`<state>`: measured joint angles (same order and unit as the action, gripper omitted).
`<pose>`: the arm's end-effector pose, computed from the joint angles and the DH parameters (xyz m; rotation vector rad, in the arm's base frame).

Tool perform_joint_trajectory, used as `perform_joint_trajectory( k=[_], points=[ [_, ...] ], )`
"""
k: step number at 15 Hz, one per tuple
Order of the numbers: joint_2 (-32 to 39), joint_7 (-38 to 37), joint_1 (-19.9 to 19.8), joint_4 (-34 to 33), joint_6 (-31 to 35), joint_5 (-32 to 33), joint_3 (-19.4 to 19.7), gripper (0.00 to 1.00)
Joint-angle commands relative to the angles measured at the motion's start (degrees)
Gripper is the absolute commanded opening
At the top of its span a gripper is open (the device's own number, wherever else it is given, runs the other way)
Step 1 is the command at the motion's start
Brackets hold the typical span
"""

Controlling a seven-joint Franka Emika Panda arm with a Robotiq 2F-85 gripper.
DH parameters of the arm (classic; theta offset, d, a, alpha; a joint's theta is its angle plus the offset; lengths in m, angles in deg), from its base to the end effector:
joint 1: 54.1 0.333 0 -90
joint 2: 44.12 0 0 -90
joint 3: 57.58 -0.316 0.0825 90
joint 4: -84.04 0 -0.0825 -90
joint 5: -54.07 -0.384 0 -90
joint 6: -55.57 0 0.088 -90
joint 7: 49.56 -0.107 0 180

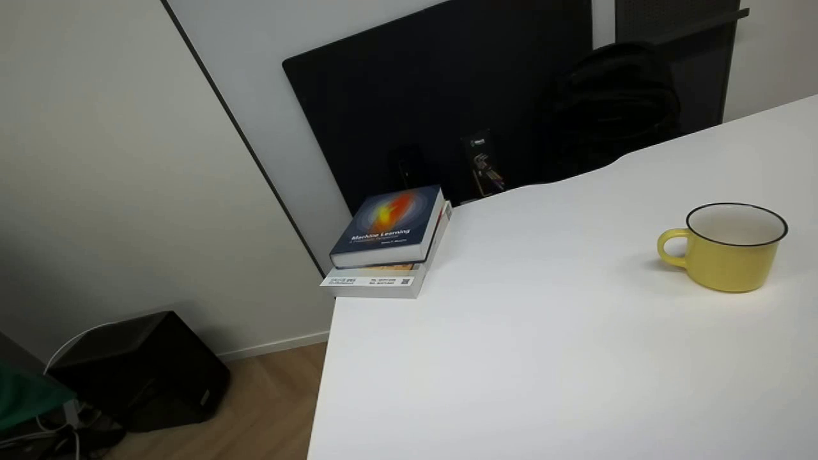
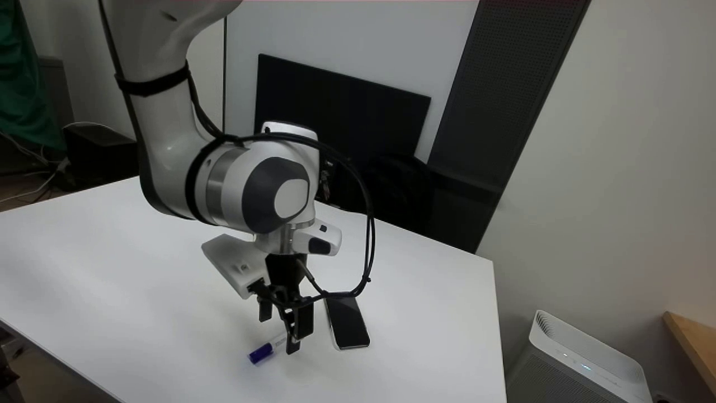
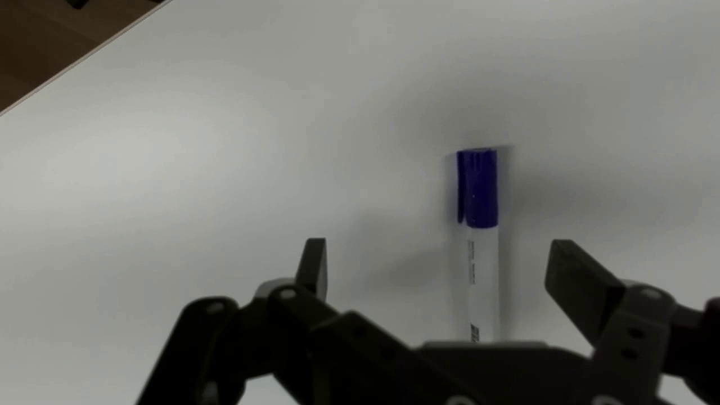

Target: Take the marker out of the cup then put it back in

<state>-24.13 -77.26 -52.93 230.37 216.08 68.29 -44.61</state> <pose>0.4248 -0.0865 0.1357 2.9060 -0.6521 -0.1181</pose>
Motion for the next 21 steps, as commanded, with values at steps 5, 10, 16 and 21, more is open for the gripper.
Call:
perform_joint_trajectory(
  k=[5,10,16,21],
  points=[
    [0.2,1.5,4.4,2.4,3.7,1.9,4.0,1.0],
    [0.2,1.4,4.7,2.9,3.7,1.9,4.0,1.0],
    [2.4,0.7,4.4,1.7,5.2,0.1,3.5,1.0],
    [4.3,2.3,3.1,1.9,7.6,-4.4,1.5,1.0]
  ],
)
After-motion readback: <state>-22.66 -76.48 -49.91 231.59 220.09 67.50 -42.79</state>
